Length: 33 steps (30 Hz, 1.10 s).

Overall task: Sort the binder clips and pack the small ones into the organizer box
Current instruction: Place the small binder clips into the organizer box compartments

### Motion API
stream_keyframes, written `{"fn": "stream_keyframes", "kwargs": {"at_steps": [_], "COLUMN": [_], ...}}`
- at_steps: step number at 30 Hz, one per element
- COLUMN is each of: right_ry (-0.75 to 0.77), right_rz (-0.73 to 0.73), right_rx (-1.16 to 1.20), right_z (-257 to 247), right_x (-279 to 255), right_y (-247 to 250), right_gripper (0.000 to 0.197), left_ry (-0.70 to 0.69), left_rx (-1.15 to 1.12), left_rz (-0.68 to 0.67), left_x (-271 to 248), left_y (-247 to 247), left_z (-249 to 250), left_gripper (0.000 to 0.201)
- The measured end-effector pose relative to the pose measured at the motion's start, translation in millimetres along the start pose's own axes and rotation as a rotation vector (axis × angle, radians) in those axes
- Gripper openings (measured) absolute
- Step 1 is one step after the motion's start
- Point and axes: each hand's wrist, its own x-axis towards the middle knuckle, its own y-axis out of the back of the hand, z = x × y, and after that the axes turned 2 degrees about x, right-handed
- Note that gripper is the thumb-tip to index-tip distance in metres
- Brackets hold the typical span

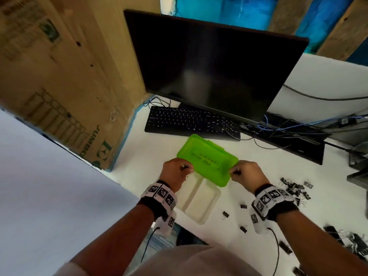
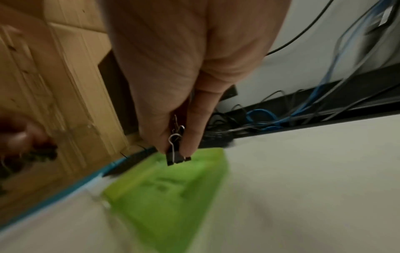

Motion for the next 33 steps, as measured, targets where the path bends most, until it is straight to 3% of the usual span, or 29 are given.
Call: {"fn": "stream_keyframes", "kwargs": {"at_steps": [6, 13, 16, 20, 22, 29, 33], "right_ry": [0.165, 0.236, 0.25, 0.314, 0.325, 0.376, 0.344], "right_rz": [-0.046, -0.158, -0.169, -0.236, -0.265, -0.357, -0.341], "right_rx": [0.157, 0.146, 0.125, 0.072, 0.033, -0.027, -0.04], "right_z": [-98.9, -151.6, -154.4, -153.7, -151.6, -145.8, -142.4], "right_x": [56.6, 82.3, 84.2, 85.0, 85.5, 83.4, 80.0], "right_y": [-35.2, -82.2, -92.3, -102.0, -104.2, -103.1, -101.3], "right_gripper": [0.012, 0.013, 0.012, 0.013, 0.014, 0.014, 0.036], "left_ry": [0.315, 0.411, 0.34, 0.208, 0.192, 0.142, 0.131], "left_rx": [-0.104, -0.1, -0.111, -0.004, 0.011, 0.099, 0.16], "left_rz": [0.102, 0.076, 0.066, 0.014, -0.005, 0.055, 0.082], "left_x": [1.3, 4.0, 2.5, -0.6, -1.5, -3.3, 4.8], "left_y": [36.1, 37.2, 32.7, 29.2, 29.3, 35.9, 37.3], "left_z": [-43.0, -65.9, -74.2, -83.7, -87.1, -95.6, -99.9], "left_gripper": [0.006, 0.01, 0.01, 0.033, 0.044, 0.054, 0.055]}}
